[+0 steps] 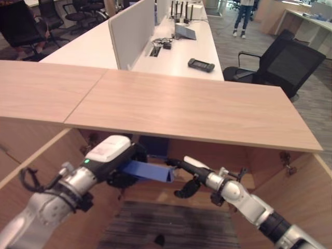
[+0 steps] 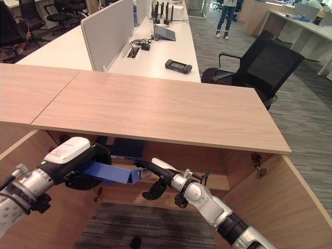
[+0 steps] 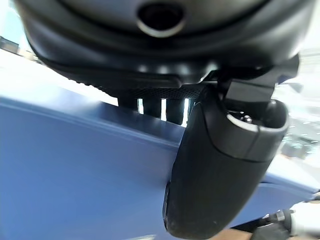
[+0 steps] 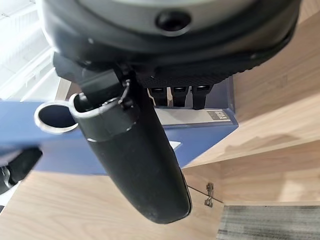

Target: Put the empty folder in the office cabinet

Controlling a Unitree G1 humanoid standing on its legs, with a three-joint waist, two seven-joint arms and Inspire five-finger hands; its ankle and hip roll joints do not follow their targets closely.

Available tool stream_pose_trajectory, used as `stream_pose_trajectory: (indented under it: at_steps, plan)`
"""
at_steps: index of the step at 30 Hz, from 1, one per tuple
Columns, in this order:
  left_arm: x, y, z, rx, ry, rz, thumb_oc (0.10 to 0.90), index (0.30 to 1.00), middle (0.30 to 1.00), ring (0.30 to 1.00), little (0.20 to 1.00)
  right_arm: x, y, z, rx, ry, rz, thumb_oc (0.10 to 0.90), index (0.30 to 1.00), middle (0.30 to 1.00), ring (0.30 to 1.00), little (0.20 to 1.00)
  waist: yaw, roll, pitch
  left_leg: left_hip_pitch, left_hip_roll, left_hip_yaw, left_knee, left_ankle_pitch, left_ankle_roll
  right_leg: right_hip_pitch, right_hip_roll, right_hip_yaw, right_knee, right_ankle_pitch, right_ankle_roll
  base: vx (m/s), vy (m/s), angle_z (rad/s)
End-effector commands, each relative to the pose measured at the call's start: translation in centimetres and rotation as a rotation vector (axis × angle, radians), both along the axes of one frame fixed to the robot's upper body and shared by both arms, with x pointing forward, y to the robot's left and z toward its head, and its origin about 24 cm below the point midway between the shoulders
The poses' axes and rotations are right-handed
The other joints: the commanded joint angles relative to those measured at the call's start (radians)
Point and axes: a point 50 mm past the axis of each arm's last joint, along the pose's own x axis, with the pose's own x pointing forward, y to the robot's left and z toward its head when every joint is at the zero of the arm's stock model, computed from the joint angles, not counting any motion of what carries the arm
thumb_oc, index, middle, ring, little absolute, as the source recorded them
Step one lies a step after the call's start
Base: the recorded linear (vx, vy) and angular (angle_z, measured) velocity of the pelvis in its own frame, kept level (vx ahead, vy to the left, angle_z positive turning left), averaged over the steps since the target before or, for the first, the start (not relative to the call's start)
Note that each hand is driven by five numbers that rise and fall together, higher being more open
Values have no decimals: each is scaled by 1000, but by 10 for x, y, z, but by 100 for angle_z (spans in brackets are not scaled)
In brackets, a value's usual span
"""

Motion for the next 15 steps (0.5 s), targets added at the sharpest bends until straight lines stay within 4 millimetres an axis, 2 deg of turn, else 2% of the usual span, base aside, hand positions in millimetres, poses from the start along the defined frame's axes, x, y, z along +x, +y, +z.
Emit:
stream_pose_trajectory:
  at_steps: [1, 4, 5, 6, 7, 8, 11, 15]
  plan:
    - [-7, -41, 48, -236, -189, -279, 400, 300, 300, 300, 300, -9, 55, 93, 249, -330, 323, 800, 900, 900, 900, 900, -59, -5, -54, 25, 20, -17, -9, -84, 12, -47, -7, -29, 35, 17, 3, 0, 0, 0]
    - [-6, -45, 48, -273, -156, -312, 400, 300, 300, 300, 300, -10, 51, 100, 256, -345, 333, 800, 900, 900, 900, 900, -59, -4, -55, 25, 21, -16, -9, -83, 11, -48, -6, -30, 35, 18, 4, -4, -6, -2]
    - [0, -57, 41, -372, -124, -348, 400, 300, 300, 300, 300, -2, 85, 82, 268, -259, 350, 800, 900, 900, 900, 900, -48, -4, -56, 27, 19, -22, -9, -82, 12, -45, -6, -30, 35, 16, 0, 0, 0, 0]
    - [2, -58, 41, -372, -125, -349, 400, 300, 300, 300, 300, -1, 86, 82, 267, -262, 347, 800, 900, 900, 900, 900, -47, -4, -55, 26, 19, -23, -9, -82, 12, -45, -6, -31, 35, 15, 0, 1, -10, -3]
    - [4, -59, 40, -389, -112, -349, 400, 300, 300, 300, 300, 7, 88, 68, 225, -226, 300, 800, 900, 900, 900, 900, -40, -3, -55, 26, 18, -27, -9, -82, 13, -44, -6, -33, 35, 15, 0, 0, 0, 0]
    - [2, -60, 44, -430, -106, -374, 400, 300, 300, 300, 300, 8, 93, 63, 218, -225, 282, 800, 900, 900, 900, 900, -30, -2, -53, 25, 17, -32, -9, -82, 13, -43, -6, -37, 36, 14, 0, 0, 0, 0]
    - [-3, -60, 44, -510, -87, -378, 400, 300, 300, 300, 300, 6, 96, 57, 237, -204, 271, 800, 900, 900, 900, 900, -28, 1, -55, 24, 17, -33, -9, -83, 14, -41, -6, -35, 33, 14, -1, -1, -3, 3]
    - [0, -61, 37, -601, -46, -361, 400, 300, 300, 300, 300, 4, 97, 47, 255, -194, 230, 800, 900, 900, 900, 900, -36, 2, -56, 27, 17, -32, -10, -84, 14, -38, -5, -33, 32, 12, -2, 0, -1, 3]
